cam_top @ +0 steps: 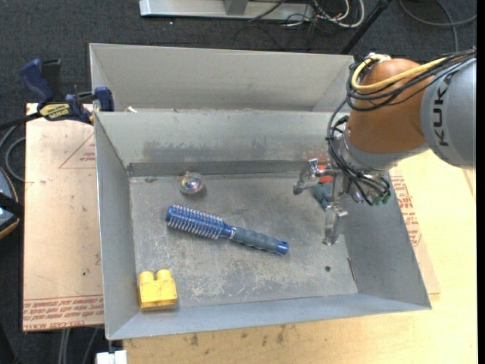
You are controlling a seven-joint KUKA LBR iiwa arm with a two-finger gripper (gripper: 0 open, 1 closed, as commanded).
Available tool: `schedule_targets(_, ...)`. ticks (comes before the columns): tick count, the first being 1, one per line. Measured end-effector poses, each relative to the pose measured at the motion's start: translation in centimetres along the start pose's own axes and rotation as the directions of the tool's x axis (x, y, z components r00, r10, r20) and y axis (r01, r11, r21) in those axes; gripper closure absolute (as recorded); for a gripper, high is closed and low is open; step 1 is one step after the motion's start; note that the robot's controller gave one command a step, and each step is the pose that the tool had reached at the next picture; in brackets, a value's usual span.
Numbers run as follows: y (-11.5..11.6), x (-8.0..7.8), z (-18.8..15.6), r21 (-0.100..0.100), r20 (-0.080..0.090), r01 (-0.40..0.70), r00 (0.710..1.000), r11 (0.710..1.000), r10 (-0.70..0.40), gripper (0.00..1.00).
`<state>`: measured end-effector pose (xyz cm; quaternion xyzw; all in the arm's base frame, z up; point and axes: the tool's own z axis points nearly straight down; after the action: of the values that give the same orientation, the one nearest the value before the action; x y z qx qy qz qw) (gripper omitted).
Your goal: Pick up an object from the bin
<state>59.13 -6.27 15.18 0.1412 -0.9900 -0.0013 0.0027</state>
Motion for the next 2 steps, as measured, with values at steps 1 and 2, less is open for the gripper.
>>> schedule_targets(1, 4.3, 2.2, -2.6, 0.002, 0.006, 0.085, 0.996, 0.996, -0.085, 0.00)
schedule_targets(2, 9.1, -0.5, 8.2, 0.005, 0.015, 0.138, 0.990, 0.990, -0.138, 0.00)
